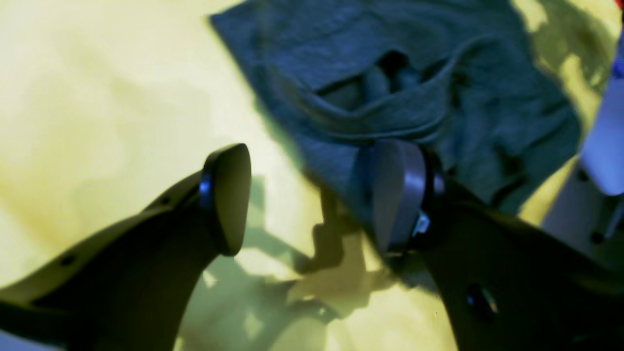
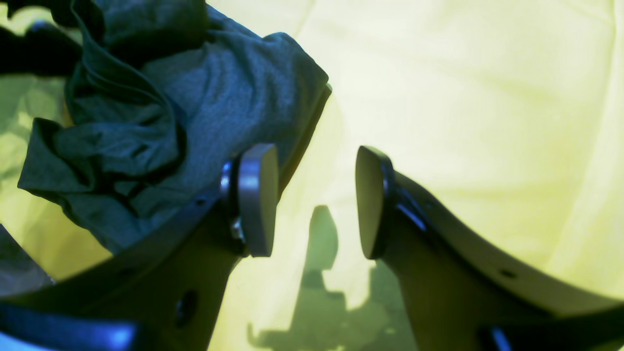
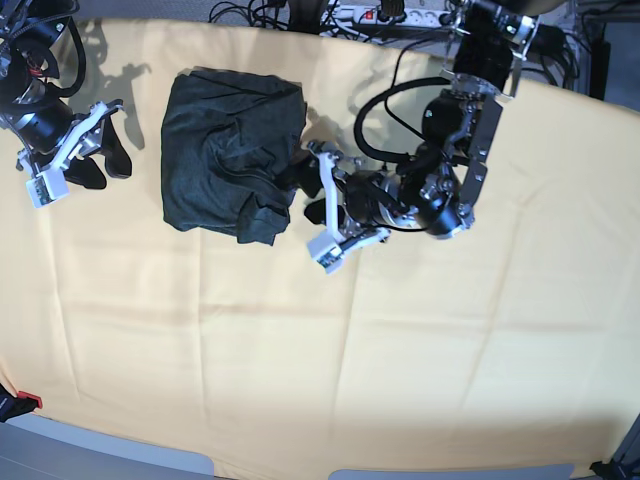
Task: Fold the T-shirt properly
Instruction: 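Push the left gripper into the bundle's loose end and grasp it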
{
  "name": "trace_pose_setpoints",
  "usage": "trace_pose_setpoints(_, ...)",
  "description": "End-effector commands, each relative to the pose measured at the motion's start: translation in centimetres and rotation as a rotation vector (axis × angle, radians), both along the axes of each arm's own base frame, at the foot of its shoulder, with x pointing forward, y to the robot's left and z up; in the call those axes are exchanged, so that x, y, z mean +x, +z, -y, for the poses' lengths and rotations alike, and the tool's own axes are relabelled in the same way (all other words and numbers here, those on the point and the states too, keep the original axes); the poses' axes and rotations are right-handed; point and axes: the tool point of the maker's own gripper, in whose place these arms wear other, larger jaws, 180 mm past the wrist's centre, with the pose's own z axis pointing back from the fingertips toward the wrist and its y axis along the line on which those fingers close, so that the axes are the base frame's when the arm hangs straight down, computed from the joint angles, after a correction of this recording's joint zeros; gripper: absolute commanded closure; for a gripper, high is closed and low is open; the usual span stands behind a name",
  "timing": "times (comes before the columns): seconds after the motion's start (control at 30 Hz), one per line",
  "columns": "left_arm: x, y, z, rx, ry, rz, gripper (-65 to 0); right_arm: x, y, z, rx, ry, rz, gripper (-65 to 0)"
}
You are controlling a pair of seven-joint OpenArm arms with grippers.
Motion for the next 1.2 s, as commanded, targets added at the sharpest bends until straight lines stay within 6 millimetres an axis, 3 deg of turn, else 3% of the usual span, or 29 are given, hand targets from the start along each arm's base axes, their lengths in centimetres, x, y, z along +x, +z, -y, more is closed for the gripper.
trace_pose_setpoints(0.0, 0.4, 1.9, 1.4, -0.072, -0.011, 0.036, -40.1, 0.4, 1.2, -0.1, -0.001, 0.012, 0.047, -26.9)
trace_pose_setpoints(0.23, -1.3, 4.9, 5.1, -0.225, -0.178, 0.111, -40.1, 0.4, 1.2, -0.1, -0.001, 0.011, 0.048, -26.9)
trace_pose_setpoints(0.5, -0.9, 3.9, 4.4, -0.152, -0.177, 0.141, -40.0, 0.4, 1.2, -0.1, -0.001, 0.012, 0.048, -26.9)
trace_pose_setpoints(0.57, -0.6, 3.3, 4.0, -0.111, -0.166, 0.151, -35.6, 0.4, 1.2, -0.1, 0.0, 0.012, 0.048, -26.9)
trace_pose_setpoints(0.63, -0.4, 2.9, 3.7, -0.083, -0.161, 0.158, -25.4, 0.5, 1.2, -0.1, 0.0, 0.012, 0.049, -26.9)
trace_pose_setpoints(0.73, -0.3, 2.8, 3.6, -0.069, -0.157, 0.163, -0.1, 0.5, 1.2, -0.1, 0.003, 0.013, 0.05, -26.9)
trace_pose_setpoints(0.97, -0.2, 3.3, 3.5, -0.07, -0.163, 0.179, 0.0, 0.5, 1.3, -0.1, 0.003, 0.013, 0.051, -26.9)
trace_pose_setpoints(1.17, -0.3, 4.0, 0.8, 0.01, -0.207, 0.272, 0.0, 0.5, 1.2, -0.1, 0.002, 0.013, 0.05, -26.9)
